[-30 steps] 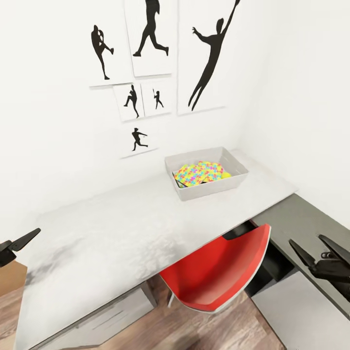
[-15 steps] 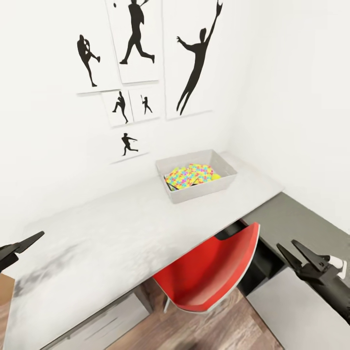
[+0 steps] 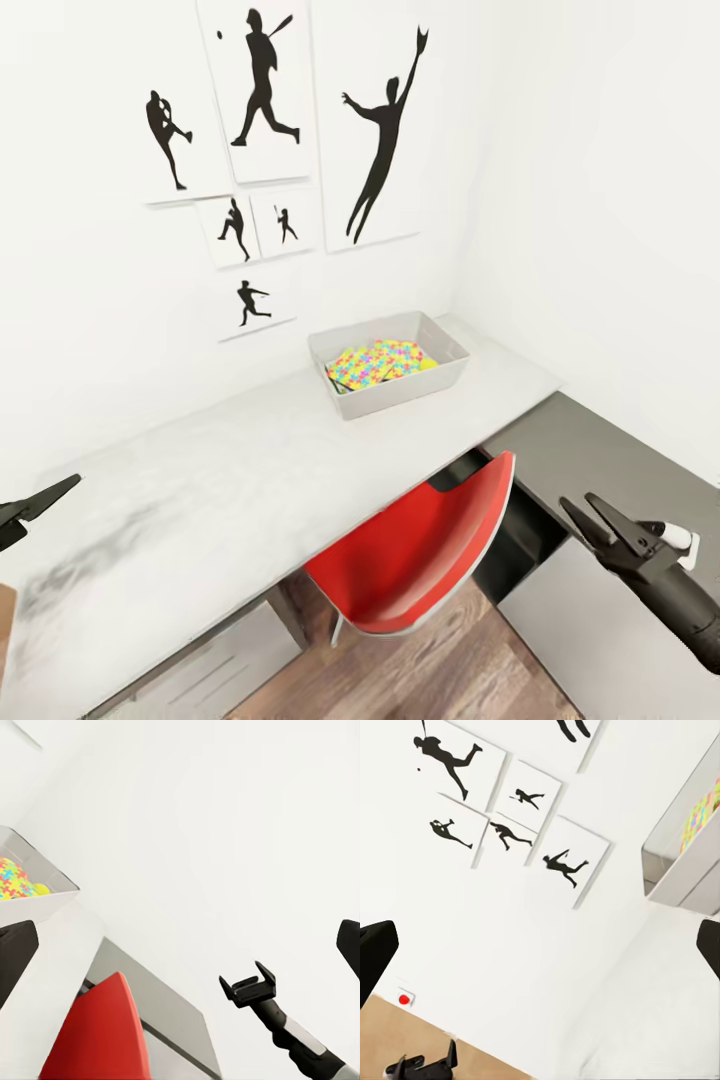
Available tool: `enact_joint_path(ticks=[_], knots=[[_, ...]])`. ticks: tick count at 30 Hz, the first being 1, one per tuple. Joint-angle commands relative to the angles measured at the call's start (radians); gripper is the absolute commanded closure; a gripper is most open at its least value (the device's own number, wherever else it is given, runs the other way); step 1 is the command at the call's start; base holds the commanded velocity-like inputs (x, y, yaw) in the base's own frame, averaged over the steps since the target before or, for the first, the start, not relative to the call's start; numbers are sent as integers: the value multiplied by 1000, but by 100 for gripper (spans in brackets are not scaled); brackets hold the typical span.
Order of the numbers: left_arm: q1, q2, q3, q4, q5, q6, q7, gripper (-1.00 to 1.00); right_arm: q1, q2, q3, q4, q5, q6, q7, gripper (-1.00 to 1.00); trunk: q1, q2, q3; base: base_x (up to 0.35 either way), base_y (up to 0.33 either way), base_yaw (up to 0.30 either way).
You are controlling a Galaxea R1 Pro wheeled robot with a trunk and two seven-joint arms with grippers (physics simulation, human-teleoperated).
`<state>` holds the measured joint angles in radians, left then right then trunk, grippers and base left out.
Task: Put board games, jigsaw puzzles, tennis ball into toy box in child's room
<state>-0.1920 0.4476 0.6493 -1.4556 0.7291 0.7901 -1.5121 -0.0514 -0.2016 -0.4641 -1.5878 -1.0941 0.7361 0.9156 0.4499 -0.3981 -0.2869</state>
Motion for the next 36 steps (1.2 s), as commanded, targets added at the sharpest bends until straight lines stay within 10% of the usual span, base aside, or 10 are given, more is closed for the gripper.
enact_joint_path(ticks=[1,36], knots=[[-1,0,1,0,0,11,-3,-100,-1,-2,12,0,0,-6,0,-100,0,-2,0,-254,0,-10],[0,0,9,0,0,11,-4,-100,-1,2,40,3,52,-37,0,-100,0,-2,56,-83,83,-89]])
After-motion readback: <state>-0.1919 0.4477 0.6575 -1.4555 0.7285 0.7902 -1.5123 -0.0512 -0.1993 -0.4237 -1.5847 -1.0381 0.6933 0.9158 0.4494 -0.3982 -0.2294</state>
